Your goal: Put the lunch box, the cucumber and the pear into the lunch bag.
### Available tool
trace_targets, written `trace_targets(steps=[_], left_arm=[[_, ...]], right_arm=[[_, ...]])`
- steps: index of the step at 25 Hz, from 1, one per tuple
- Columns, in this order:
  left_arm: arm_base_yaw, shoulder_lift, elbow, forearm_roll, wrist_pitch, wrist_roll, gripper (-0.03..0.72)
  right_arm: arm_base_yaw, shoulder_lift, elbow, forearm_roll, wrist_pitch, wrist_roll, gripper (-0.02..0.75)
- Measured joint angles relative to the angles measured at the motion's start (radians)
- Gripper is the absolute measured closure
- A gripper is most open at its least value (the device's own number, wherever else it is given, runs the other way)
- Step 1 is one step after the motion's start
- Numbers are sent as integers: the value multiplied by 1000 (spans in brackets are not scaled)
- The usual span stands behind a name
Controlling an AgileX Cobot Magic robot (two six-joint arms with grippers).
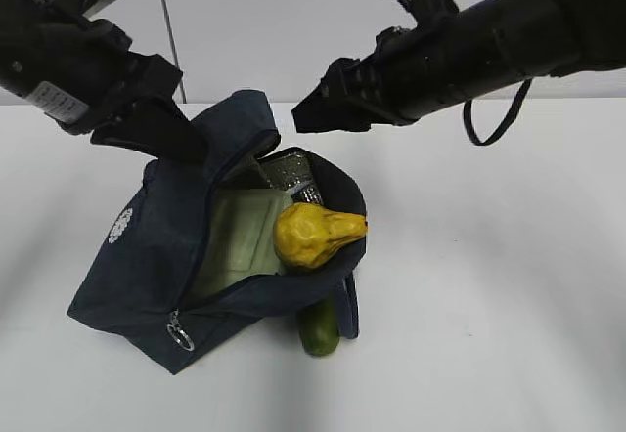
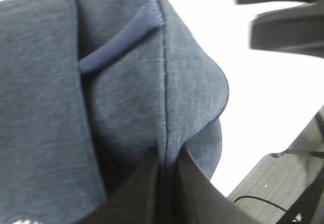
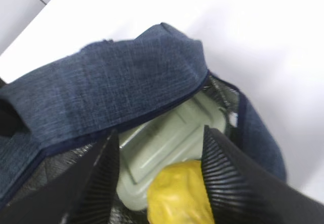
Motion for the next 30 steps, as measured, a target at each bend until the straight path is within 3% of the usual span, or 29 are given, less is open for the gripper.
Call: trace_targets(steps=[4,5,7,10,17,21,26,30], left_arm=[[0,-5,0,76,1,-59,687],[0,-8,0,96,1,-79,687],[0,-10,-1,146,2,-119,687],[0,-10,-3,229,2,-192,687],[0,-10,-6,388,6,-300,687],[0,-10,-6,423,11,-330,687],[0,-10,-6,467,20,-356,687],[0,-10,-6,472,24,-362,687]], right_arm=[[0,-64,0,-270,4,172,323],[0,-64,0,-270,4,172,323],[0,-80,0,-455,27,312,323],[0,-81,0,-554,66,396,323],[0,-81,0,-589,137,436,323],[0,-81,0,-613,185,476,323],[0,-81,0,-738,238,588,323],[0,-81,0,-745,261,608,323]])
